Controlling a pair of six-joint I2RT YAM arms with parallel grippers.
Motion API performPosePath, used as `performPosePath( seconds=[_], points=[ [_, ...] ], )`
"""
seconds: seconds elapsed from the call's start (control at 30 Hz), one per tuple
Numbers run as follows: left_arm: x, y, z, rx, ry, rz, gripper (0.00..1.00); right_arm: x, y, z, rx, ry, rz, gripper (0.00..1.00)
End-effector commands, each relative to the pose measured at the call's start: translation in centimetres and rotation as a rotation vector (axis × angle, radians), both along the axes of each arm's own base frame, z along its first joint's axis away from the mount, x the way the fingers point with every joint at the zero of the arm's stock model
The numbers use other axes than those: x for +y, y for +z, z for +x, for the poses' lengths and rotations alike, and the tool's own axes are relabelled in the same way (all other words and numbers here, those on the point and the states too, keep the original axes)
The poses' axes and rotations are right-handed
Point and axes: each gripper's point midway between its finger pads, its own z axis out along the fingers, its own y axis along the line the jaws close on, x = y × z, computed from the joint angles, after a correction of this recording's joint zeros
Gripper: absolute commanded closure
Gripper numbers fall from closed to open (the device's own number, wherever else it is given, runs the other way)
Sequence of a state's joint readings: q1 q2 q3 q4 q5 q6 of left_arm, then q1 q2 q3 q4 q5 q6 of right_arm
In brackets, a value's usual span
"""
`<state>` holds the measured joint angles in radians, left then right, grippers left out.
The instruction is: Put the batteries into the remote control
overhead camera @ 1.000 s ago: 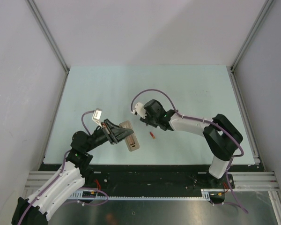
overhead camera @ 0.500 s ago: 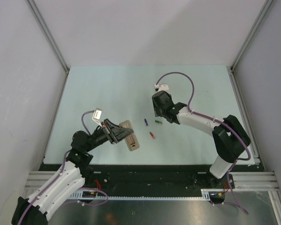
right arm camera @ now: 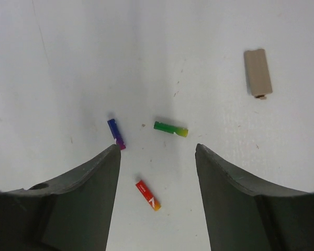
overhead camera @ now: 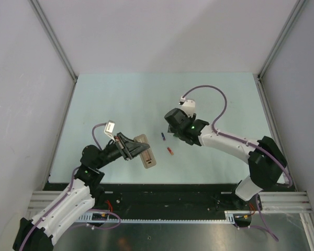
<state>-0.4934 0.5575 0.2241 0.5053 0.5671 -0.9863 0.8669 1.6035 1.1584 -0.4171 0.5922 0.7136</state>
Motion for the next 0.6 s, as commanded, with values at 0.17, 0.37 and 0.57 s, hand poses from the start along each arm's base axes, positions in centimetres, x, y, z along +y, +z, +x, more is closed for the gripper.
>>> performPosePath(
  seconds=[0.17,0.37,0.57],
  points=[
    [0.0,0.7,1.1,-0.028,0.041,-0.004,1.00,-2.5,2.6,1.1,-0.023,-0.135,0.204,0.38],
    [0.1,0.9,1.9,-0.018,0.076,-0.005,1.00,-0.7,-0.1,0.9,0.050,-0.111,0.224,0.28],
    [0.0,1.0,1.9,-0.019,0.070,-0.004,1.00,0.2,-2.2,1.5,0.070,-0.132,0.229,0.20]
  ],
)
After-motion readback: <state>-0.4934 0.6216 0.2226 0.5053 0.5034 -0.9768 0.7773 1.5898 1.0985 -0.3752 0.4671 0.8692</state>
